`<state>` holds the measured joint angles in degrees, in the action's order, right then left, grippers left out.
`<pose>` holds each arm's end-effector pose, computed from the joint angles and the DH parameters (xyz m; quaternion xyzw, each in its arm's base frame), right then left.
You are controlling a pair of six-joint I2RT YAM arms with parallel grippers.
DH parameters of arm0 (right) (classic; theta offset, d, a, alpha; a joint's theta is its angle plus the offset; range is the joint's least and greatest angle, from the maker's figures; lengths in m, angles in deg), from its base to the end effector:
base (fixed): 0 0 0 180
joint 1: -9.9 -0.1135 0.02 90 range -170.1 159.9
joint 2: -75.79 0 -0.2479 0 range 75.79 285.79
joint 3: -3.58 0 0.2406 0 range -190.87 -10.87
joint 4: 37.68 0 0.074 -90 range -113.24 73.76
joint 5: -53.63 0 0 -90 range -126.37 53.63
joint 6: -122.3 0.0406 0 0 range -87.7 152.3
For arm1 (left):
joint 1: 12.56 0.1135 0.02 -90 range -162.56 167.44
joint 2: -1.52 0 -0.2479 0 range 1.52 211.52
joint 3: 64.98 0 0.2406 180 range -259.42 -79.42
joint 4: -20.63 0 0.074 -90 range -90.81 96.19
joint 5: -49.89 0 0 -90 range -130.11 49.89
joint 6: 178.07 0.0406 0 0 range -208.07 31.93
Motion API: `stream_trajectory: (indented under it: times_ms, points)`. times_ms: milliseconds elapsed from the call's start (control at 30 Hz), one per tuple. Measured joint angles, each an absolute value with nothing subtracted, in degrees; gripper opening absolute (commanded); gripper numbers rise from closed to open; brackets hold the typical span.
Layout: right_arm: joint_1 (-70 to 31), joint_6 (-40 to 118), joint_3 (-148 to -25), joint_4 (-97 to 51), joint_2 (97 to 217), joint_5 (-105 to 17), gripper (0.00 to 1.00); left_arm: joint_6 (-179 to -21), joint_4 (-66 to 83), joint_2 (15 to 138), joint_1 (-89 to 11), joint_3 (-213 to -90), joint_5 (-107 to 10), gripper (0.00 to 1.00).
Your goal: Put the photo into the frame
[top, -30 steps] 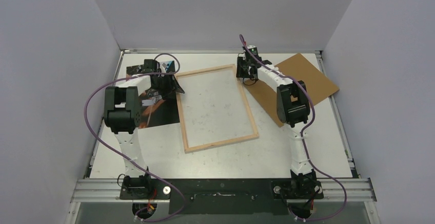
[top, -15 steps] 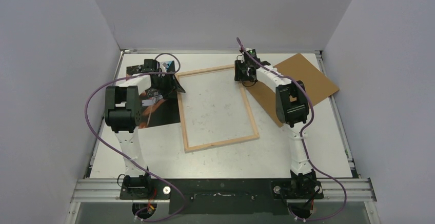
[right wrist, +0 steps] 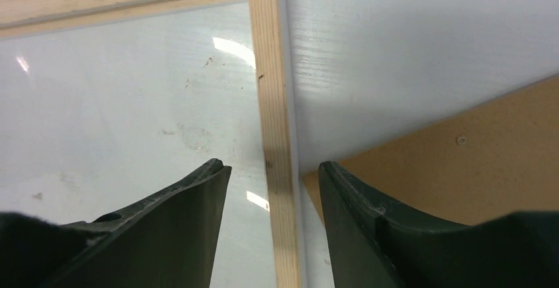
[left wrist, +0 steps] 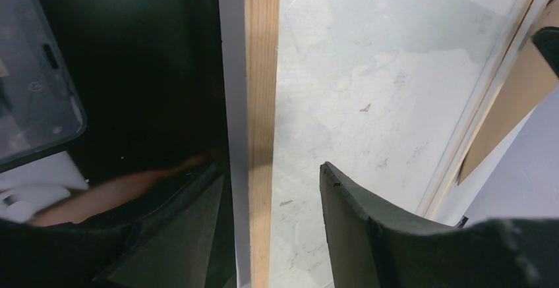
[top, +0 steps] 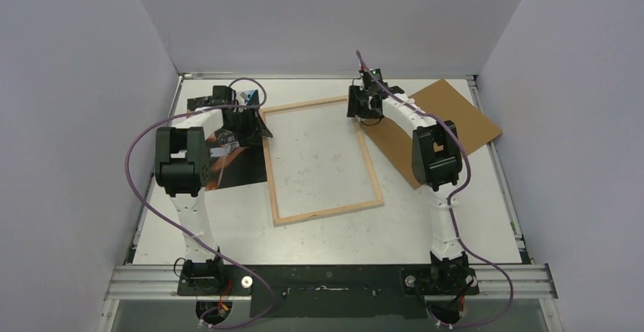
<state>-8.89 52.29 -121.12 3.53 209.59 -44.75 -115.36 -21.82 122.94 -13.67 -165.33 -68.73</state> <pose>0.4734 0.1673 0.1665 -0.0150 0.9383 0.1772 0.2965 0.4222 -0.0276 0.1404 -0.1585 0.9315 -0.2877 0.1561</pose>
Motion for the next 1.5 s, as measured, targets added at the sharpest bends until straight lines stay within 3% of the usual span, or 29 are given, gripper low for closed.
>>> stream_trajectory:
  times_ms: [400, 967, 1067, 1167, 1233, 1500]
  points:
    - [-8.8, 57.7, -112.3, 3.2, 193.5, -45.9, 0.55, -111.6, -25.9, 117.1, -7.1, -165.2, -63.7, 0.55]
    - [-10.2, 63.3, -107.9, 3.9, 192.8, -48.9, 0.55, -110.9, -30.6, 113.0, -0.5, -160.9, -50.8, 0.54]
    - [-12.4, 63.7, -108.2, 4.5, 192.8, -49.5, 0.55, -109.9, -32.4, 113.1, 2.5, -161.5, -49.6, 0.6]
    - [-16.1, 64.7, -110.7, 4.9, 193.9, -50.5, 0.55, -108.2, -35.3, 113.7, 6.0, -164.5, -47.7, 0.82]
    - [-18.9, 65.6, -112.1, 4.2, 194.7, -51.5, 0.55, -107.1, -35.6, 113.8, 7.7, -165.8, -45.7, 0.87]
    - [-28.6, 70.3, -114.7, -1.9, 197.8, -56.4, 0.55, -104.9, -35.7, 113.1, 9.5, -163.1, -38.4, 0.87]
